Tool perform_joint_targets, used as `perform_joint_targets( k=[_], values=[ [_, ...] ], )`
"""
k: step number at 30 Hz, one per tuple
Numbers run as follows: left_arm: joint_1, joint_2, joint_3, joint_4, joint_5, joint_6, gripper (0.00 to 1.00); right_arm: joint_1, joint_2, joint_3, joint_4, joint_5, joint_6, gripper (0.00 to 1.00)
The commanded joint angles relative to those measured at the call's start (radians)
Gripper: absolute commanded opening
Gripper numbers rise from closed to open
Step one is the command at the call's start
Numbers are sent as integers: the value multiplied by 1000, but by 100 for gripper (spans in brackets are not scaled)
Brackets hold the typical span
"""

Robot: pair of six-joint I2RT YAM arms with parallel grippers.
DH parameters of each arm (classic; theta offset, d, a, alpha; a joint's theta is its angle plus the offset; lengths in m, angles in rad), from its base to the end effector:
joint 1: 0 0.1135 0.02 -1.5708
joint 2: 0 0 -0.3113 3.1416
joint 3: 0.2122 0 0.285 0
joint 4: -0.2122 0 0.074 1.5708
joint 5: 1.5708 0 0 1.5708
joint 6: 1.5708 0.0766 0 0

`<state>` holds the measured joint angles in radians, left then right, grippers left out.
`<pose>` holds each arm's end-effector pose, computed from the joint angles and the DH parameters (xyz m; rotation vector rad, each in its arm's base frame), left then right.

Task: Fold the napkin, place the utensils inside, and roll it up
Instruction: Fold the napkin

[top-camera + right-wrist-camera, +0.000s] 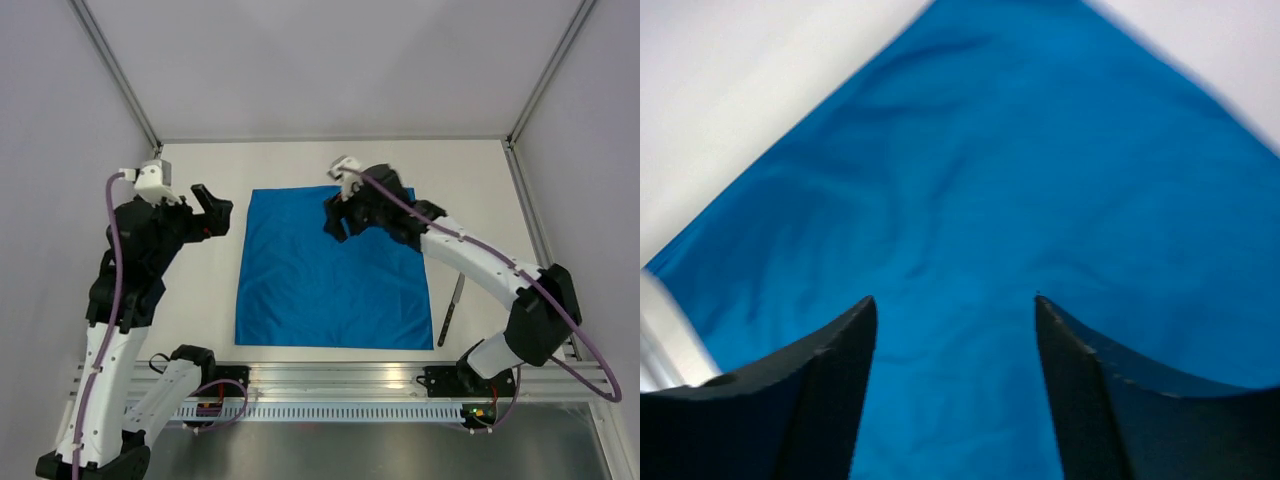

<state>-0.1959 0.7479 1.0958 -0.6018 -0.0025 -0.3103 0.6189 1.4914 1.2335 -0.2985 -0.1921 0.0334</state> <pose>0.1756 -0.0347 0.4388 -0.1069 1.8360 -0.3541 0.3228 0.2479 0.3320 -0.7374 2.0439 0.5843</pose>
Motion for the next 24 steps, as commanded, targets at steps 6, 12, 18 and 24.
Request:
perform_joint_targets(
  k=[6,12,18,24],
  values=[
    [4,42,357,-151,-70,-36,100,407,268,202,-45,68,-12,58],
    [4,41,389,-194,-105,-38,100,587,461,349,-71,69,-7,52],
    [6,19,392,-216,-139,-32,100,677,570,391,-44,82,0,43],
    [4,44,404,-216,-129,-33,100,714,636,409,-31,115,8,42]
  ],
)
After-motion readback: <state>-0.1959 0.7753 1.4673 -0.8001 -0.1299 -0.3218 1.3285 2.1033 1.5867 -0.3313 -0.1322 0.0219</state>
